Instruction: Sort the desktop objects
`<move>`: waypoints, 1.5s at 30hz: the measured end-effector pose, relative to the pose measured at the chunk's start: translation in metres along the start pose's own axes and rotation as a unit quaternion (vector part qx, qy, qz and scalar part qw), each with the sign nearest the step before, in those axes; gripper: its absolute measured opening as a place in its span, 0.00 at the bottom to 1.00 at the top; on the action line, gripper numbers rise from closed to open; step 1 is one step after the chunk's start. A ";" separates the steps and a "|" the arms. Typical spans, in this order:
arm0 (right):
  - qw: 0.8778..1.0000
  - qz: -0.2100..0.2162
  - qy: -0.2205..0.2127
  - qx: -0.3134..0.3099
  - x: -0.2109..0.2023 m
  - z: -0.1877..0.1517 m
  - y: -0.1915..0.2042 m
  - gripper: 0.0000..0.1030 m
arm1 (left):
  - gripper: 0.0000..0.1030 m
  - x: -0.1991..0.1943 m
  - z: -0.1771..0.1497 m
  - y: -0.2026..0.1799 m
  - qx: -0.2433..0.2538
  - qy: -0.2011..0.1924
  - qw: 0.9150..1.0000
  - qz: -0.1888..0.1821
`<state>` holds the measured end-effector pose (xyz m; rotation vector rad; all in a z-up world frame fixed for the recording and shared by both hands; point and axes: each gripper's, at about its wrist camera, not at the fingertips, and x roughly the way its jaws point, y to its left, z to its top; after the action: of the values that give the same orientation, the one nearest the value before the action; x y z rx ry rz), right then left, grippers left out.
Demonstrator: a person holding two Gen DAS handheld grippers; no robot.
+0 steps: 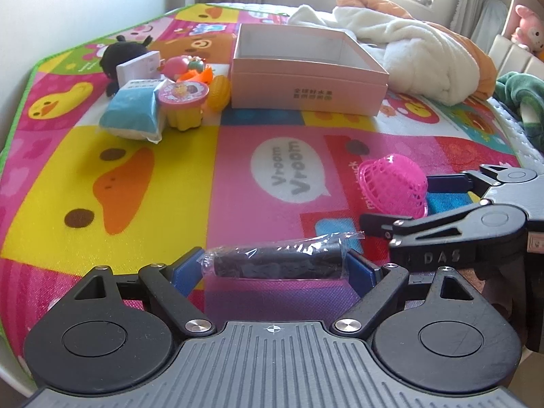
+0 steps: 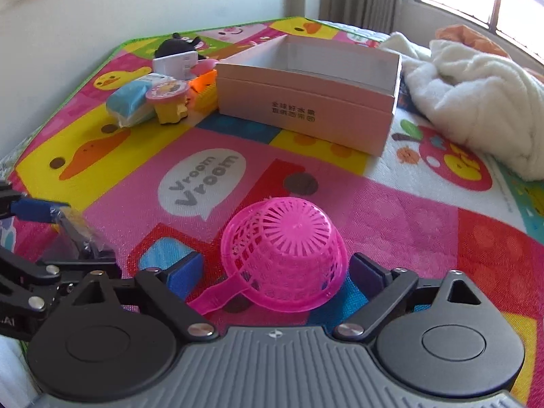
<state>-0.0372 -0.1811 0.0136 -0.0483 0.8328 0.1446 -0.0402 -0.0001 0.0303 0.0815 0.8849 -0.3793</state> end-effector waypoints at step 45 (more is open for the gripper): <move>0.982 -0.026 -0.181 0.048 0.019 0.192 -0.060 0.94 | 1.00 0.011 0.091 0.075 -0.070 -0.149 0.985 0.050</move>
<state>0.1255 -0.2194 0.1278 0.0468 0.4728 0.0613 0.0600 0.0464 0.0732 -0.0594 0.6064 -0.2262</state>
